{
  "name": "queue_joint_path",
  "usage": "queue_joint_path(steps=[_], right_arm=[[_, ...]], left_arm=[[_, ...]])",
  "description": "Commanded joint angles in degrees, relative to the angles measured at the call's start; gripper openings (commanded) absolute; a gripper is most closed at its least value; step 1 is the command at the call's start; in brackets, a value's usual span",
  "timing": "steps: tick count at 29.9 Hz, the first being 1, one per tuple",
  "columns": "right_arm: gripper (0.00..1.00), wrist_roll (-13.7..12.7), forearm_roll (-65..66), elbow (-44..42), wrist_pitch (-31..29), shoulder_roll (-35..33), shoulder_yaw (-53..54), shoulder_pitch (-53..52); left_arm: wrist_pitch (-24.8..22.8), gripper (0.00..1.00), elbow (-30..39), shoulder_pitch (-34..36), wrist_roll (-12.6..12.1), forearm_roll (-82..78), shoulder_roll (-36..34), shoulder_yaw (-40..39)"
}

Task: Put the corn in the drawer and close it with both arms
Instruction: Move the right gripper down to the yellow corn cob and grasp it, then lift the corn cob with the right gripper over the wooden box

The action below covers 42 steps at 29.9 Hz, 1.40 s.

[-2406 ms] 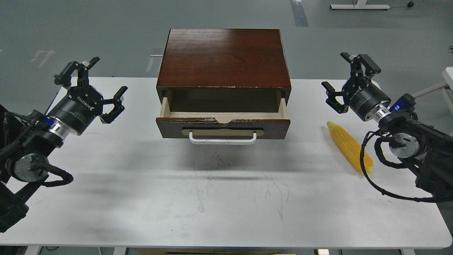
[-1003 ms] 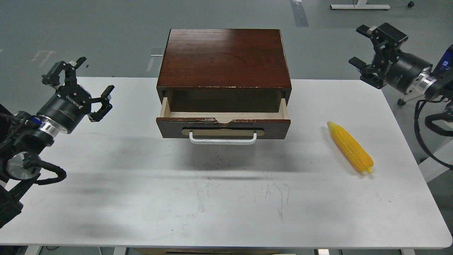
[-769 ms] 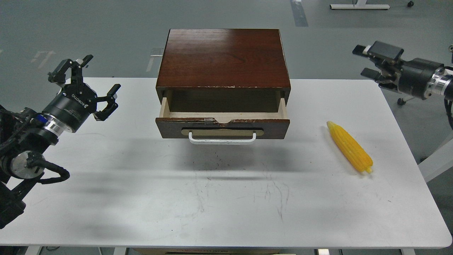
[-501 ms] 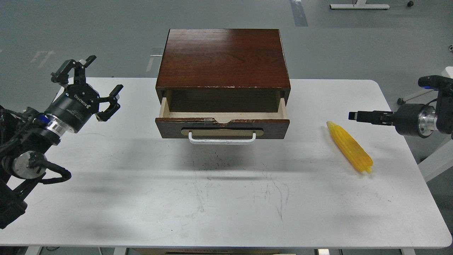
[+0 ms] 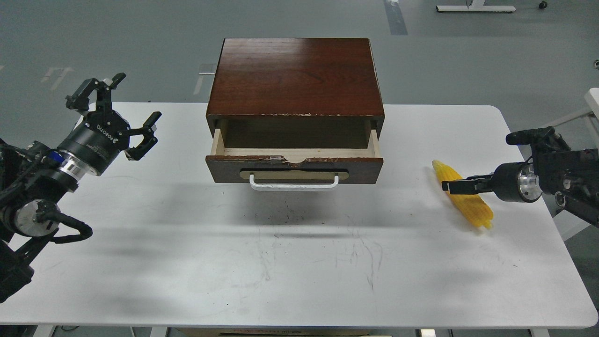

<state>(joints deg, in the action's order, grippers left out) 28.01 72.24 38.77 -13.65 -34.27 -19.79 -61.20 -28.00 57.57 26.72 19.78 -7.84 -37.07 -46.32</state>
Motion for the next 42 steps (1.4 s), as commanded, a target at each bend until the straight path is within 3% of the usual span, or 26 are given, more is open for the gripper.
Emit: queue_joint_path(steps=[1,6,10,11,14,17,19,23,32,37,42], right_arm=[[1.00,-0.01,-0.08,-0.45,0.02,0.60,-1.30,0.29],[0.91,-0.01,-0.08,-0.19,0.02,0.69,-2.09,0.47],[0.68,-0.01,-0.08,-0.10,0.02,0.43,-3.14,0.56],[0.57,-0.01,-0.08,-0.10,0.02,0.43,-3.85,0.38],[0.36,-0.01,-0.08,-0.10,0.02,0.43,-4.47,0.29],[0.25,-0.01,-0.08,-0.01,0.02,0.34,-4.47,0.30],[0.10,-0.01,-0.17,0.08,0.02,0.34,-4.29,-0.49],[0.08,-0.01,-0.52,0.69,0.11,0.34,-3.94,-4.89],[0.09,-0.01,-0.78,4.38,-0.41,1.04,-4.38,-27.72],[0.09,-0.01,-1.49,4.47,-0.59,9.72,-8.32,-39.32],[0.09,-0.01,-1.49,5.53,-0.50,18.96,-9.48,-44.00]], left_arm=[[0.00,0.99,0.00,0.00,-0.01,0.02,-0.02,0.00],[0.00,0.99,0.00,-0.09,-0.01,-0.07,-0.28,0.00],[0.00,0.99,0.00,0.00,-0.01,-0.07,-0.37,0.00],[0.00,0.99,0.00,-0.09,-0.01,-0.07,-0.46,0.00],[0.00,0.99,0.00,0.00,-0.01,-0.07,-0.54,0.00],[0.00,0.99,0.00,0.00,-0.01,0.02,-0.63,-0.08],[0.00,0.99,0.00,0.00,-0.01,-0.07,-0.81,0.00],[0.00,0.99,0.00,0.00,-0.01,-0.07,-0.81,-0.08],[0.00,0.99,0.00,0.09,-0.01,0.02,-0.81,-0.35],[0.00,0.99,1.40,0.18,-0.01,-0.07,-1.07,-0.35],[0.00,0.99,1.93,0.18,-0.01,-0.07,-2.04,-0.35]])
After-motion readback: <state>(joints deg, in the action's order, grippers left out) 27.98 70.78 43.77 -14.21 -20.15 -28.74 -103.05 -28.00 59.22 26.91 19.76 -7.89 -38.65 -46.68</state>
